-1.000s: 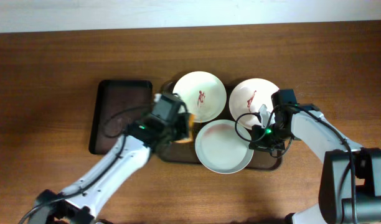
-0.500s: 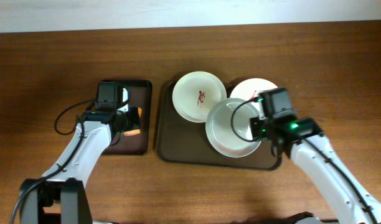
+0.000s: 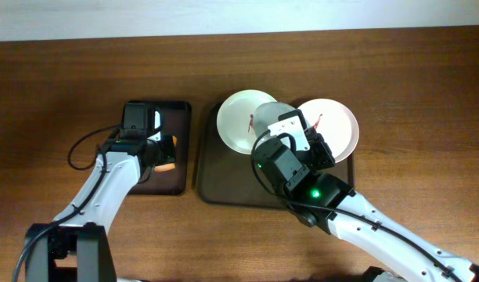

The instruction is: Clean dirty plates on tray and stack at the side

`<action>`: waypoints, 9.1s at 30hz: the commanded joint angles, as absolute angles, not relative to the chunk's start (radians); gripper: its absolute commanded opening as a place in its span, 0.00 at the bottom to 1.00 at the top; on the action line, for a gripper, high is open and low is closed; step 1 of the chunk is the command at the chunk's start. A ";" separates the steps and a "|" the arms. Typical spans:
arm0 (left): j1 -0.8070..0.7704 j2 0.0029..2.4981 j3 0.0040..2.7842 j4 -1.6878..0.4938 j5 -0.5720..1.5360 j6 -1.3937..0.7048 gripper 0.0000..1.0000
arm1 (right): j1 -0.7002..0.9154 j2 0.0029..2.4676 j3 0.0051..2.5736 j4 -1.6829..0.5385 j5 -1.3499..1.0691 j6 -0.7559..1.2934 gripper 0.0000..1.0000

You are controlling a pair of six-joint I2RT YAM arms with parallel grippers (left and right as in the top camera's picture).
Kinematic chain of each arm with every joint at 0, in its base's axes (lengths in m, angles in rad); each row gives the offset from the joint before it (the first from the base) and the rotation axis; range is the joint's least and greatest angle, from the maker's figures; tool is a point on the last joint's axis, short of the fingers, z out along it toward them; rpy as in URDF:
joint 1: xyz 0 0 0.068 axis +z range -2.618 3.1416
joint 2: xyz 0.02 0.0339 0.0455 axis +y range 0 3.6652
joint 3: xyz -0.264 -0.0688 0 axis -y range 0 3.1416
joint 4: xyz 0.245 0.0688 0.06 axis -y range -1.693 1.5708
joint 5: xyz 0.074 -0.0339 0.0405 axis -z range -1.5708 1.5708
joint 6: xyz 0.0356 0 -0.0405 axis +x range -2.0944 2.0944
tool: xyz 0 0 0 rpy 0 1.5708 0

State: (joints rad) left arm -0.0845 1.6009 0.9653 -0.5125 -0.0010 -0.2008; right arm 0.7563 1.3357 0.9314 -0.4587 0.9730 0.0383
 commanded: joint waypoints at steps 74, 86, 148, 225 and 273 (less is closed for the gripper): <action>-0.080 1.605 0.968 -0.517 -0.004 -0.181 0.00 | 0.331 1.795 0.948 -0.151 -0.230 0.612 0.43; -0.080 1.605 0.968 -0.518 -0.004 -0.181 0.00 | 0.334 1.839 0.949 -0.167 -0.284 0.576 0.15; -0.422 1.968 0.964 -0.105 0.466 -0.611 0.00 | 0.353 1.787 0.948 -0.431 -0.284 0.426 0.08; -0.102 1.890 1.121 -0.575 -0.001 -0.033 0.55 | 0.412 1.374 0.950 -0.499 0.509 0.073 0.04; -0.103 1.924 1.293 -0.733 -0.002 -0.033 0.72 | 0.543 1.373 1.007 -0.501 0.663 0.060 0.04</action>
